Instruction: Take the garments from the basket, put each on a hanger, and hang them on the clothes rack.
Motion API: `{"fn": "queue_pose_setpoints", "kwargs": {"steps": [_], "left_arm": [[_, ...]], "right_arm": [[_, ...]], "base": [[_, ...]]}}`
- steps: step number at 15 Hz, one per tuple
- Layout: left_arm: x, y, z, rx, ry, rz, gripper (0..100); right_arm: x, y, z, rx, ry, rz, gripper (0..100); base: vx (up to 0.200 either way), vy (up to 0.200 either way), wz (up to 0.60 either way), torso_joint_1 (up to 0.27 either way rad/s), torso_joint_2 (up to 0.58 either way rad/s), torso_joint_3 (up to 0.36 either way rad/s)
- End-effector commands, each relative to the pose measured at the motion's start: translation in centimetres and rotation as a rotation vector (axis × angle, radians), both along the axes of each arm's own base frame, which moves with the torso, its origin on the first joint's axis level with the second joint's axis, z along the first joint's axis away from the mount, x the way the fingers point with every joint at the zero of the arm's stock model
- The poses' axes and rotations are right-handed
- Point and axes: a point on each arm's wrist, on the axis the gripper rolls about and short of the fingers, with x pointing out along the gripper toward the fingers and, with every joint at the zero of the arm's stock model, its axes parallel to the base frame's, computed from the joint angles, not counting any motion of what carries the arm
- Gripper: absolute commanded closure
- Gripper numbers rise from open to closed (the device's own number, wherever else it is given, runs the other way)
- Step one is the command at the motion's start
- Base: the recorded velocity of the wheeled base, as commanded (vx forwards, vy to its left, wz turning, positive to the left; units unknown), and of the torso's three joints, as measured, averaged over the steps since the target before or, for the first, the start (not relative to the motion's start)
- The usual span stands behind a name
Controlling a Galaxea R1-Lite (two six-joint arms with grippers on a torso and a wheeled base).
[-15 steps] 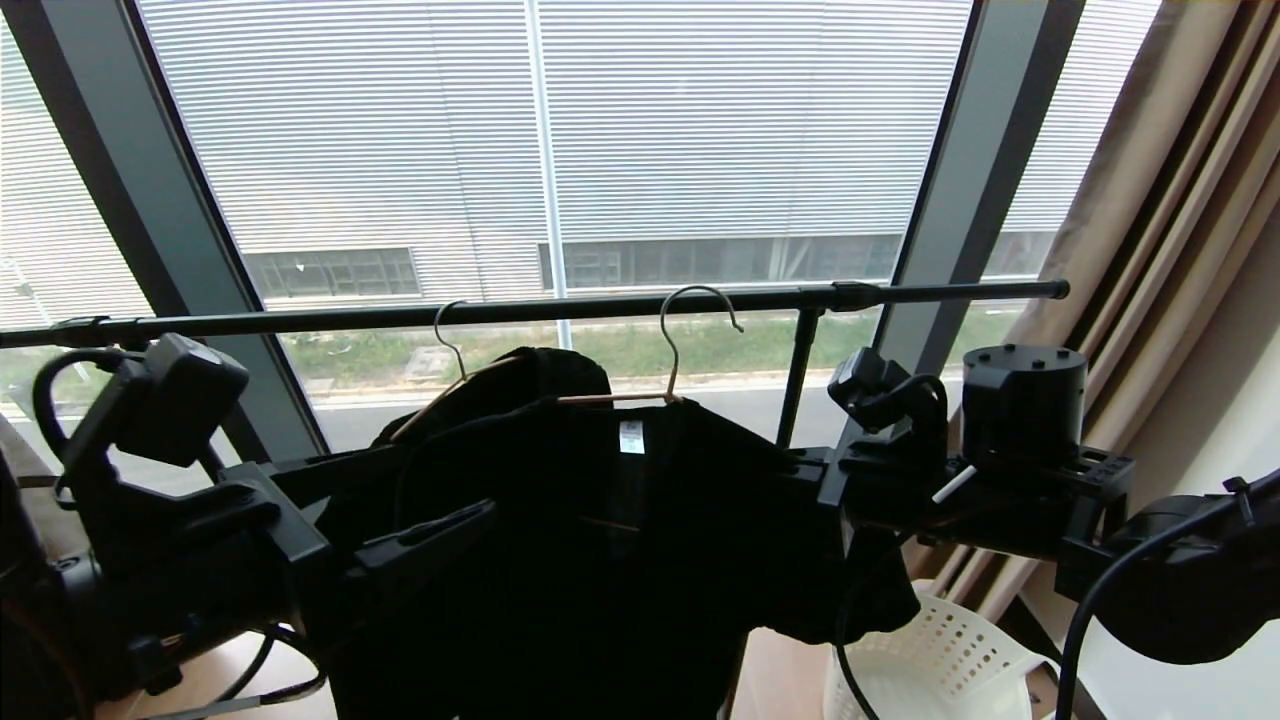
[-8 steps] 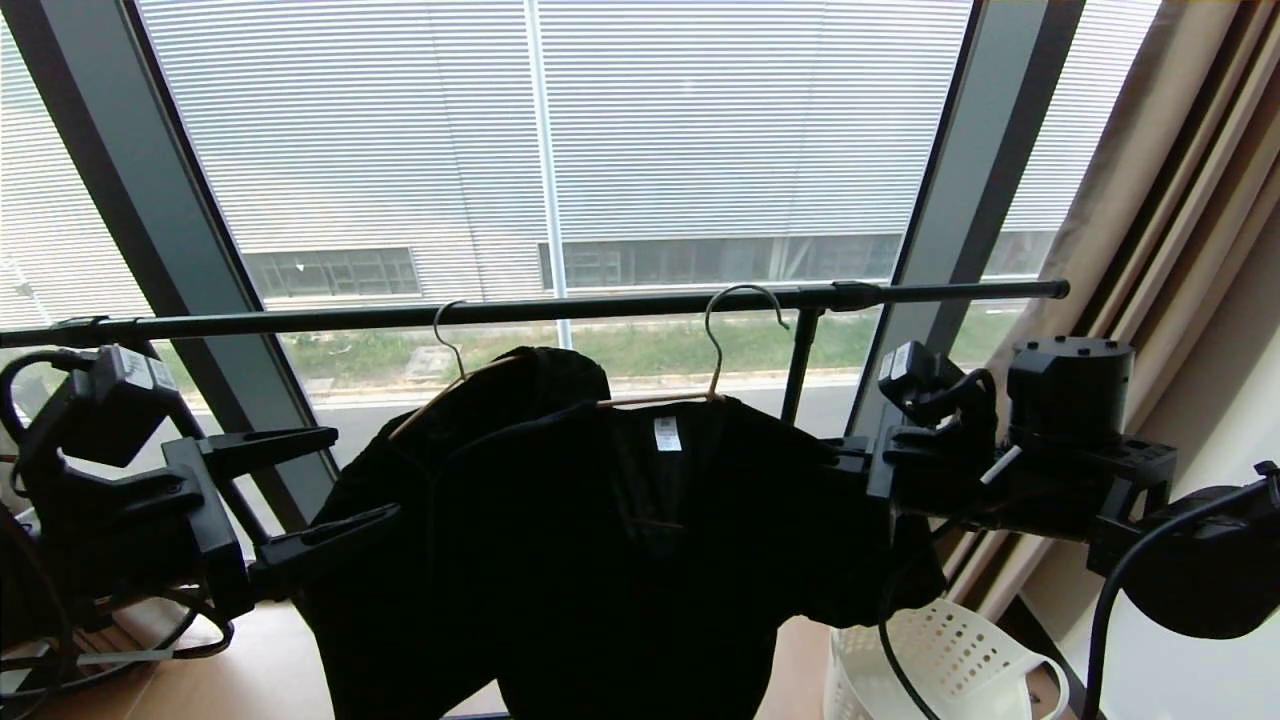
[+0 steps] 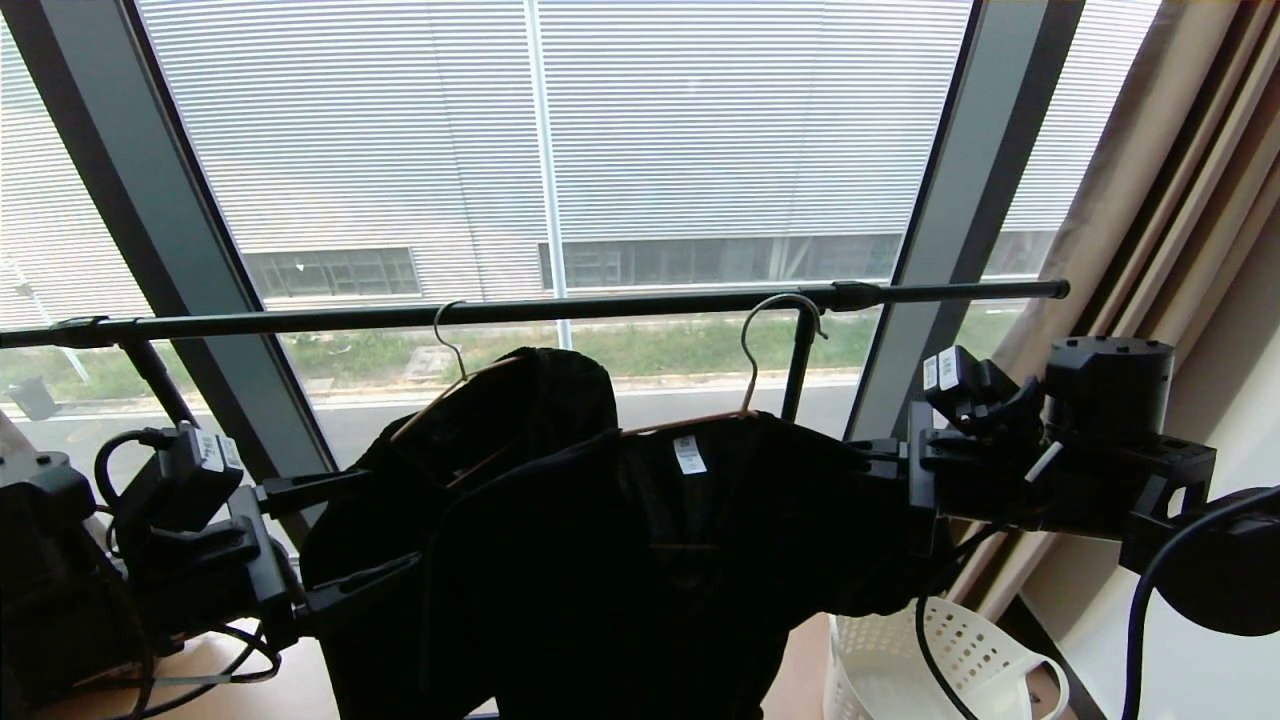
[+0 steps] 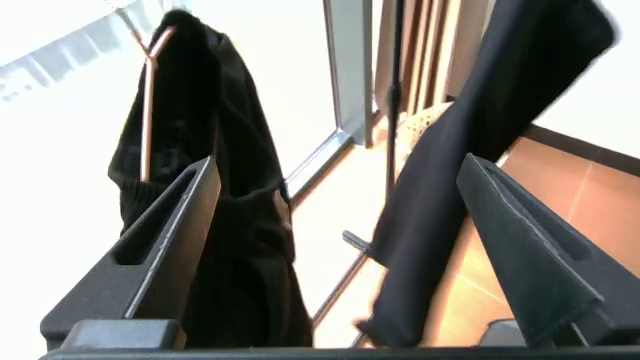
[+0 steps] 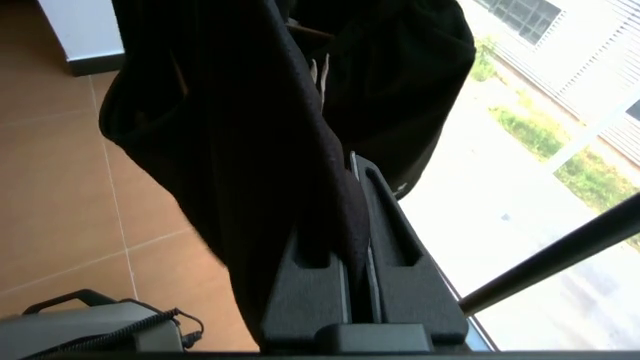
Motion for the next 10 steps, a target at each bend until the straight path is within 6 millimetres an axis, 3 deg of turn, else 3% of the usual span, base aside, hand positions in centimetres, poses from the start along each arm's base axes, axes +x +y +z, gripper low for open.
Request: {"fn": "queue_pose_setpoints", "kwargs": {"steps": [1,10], "left_arm": [[-0.1,-0.6,-1.3,-0.008,0.064,-0.04,0],[0.0,-2.3,-2.9,-0.009,0.143,-0.114,0]], "right_arm": [[-0.1,0.0,0.2,0.002,-0.006,0.002,100],[-1.4,0.2,0.9,0.019,-0.017,0.053,100]], "base": [[0.0,0.0,0.0,0.0,0.0,0.0],[0.0,0.0,0.0,0.0,0.0,0.0]]}}
